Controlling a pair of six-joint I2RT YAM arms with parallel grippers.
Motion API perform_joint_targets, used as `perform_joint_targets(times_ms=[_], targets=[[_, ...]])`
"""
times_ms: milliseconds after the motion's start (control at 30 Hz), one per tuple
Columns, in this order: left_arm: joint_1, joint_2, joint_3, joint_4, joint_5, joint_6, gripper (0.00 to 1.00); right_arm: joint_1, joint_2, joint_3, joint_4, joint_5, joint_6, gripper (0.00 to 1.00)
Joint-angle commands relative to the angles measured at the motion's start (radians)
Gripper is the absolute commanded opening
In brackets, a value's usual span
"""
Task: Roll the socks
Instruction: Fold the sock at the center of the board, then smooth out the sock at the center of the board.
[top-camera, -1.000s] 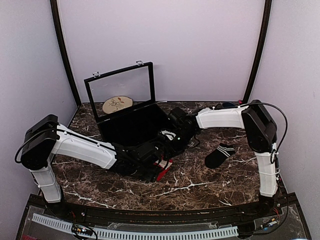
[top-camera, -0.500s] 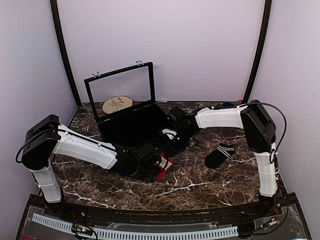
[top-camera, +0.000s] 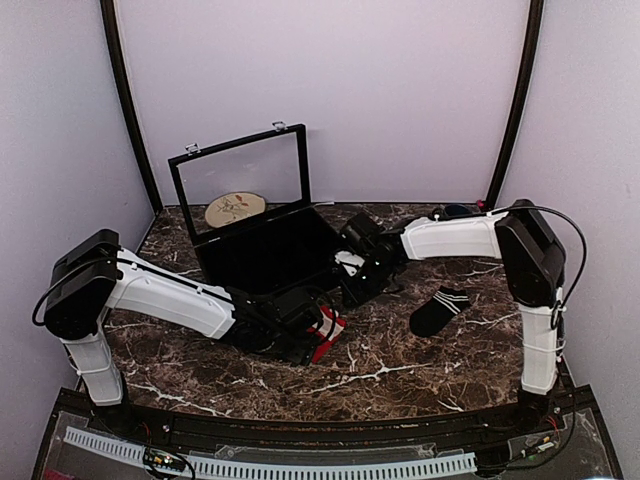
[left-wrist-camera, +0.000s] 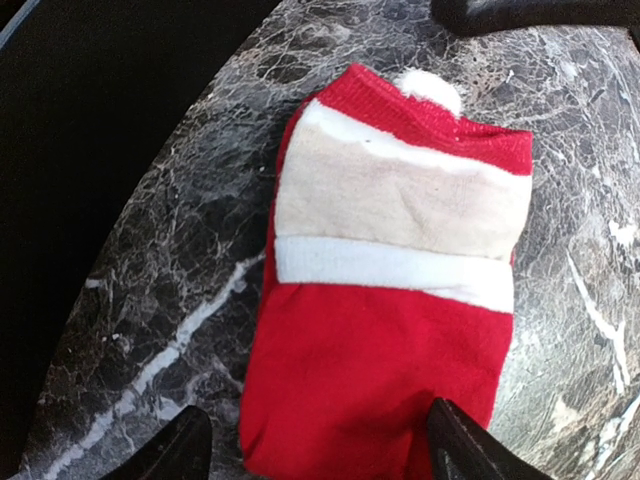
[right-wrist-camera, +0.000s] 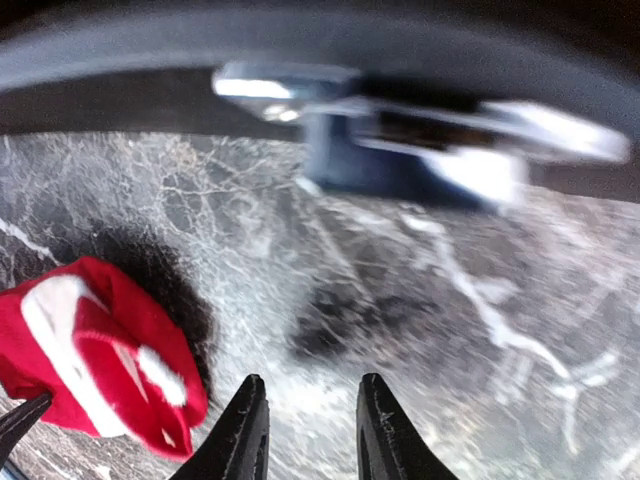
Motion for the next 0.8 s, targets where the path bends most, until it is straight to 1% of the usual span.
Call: perform_joint_targets(times_ms=[0,33,67,100,133,200,233,267,300,333,400,500,533,567,600,633,700,767], targets=[[-0.005,-0.039,0.019,-0.035,-0.015,-0.014,0.78,0.006,-0.115,-0.053,0.091,0.094,0.023,0.30],[-0.005,-0.049,0.020,-0.034,-0.019,-0.014,0.79,0.010,-0.137,-0.074,0.105,0.106,0.022,0.31],[-0.005,-0.059,0.021,-0.032,-0.021,-0.014,0.81,0.015,-0.160,-0.093,0.119,0.118,0.021,0.35],[-0.005,-0.070,0.022,-0.032,-0.024,-0.012,0.82,0.022,-0.184,-0.112,0.141,0.132,0.020,0.40],[-0.004,-0.081,0.028,-0.031,-0.028,-0.011,0.82,0.028,-0.210,-0.135,0.160,0.148,0.017,0.47],[-0.005,-0.103,0.039,-0.033,-0.040,-0.003,0.86,0.048,-0.265,-0.178,0.194,0.175,0.013,0.64],[-0.005,-0.114,0.047,-0.036,-0.045,0.001,0.88,0.056,-0.291,-0.196,0.207,0.184,0.011,0.77],[-0.004,-0.124,0.054,-0.039,-0.053,0.003,0.89,0.065,-0.314,-0.209,0.214,0.194,0.015,0.94],[-0.005,-0.136,0.063,-0.043,-0.058,0.006,0.90,0.072,-0.340,-0.219,0.221,0.194,0.020,0.99],[-0.005,-0.147,0.071,-0.049,-0.063,0.011,0.91,0.078,-0.368,-0.229,0.235,0.190,0.031,1.00],[-0.005,-0.177,0.082,-0.064,-0.079,0.012,0.92,0.081,-0.438,-0.279,0.325,0.199,0.076,1.00],[-0.005,-0.250,0.068,-0.053,-0.088,0.025,0.98,0.062,-0.541,-0.397,0.506,0.266,0.240,1.00],[-0.005,-0.274,0.056,-0.038,-0.087,0.035,0.99,0.041,-0.568,-0.431,0.578,0.196,0.256,1.00],[-0.005,-0.298,0.042,-0.019,-0.084,0.045,0.99,0.014,-0.578,-0.454,0.640,0.133,0.258,0.94],[-0.004,-0.321,0.026,0.000,-0.083,0.053,0.99,-0.007,-0.579,-0.464,0.692,0.016,0.269,0.84],[-0.003,-0.344,0.006,0.017,-0.087,0.057,0.99,-0.020,-0.573,-0.457,0.708,-0.022,0.274,0.77],[-0.003,-0.386,-0.028,0.026,-0.105,0.047,0.99,-0.012,-0.551,-0.416,0.644,-0.012,0.243,0.67],[-0.003,-0.423,-0.054,0.011,-0.118,0.022,0.99,0.033,-0.520,-0.369,0.531,0.058,0.169,0.61]])
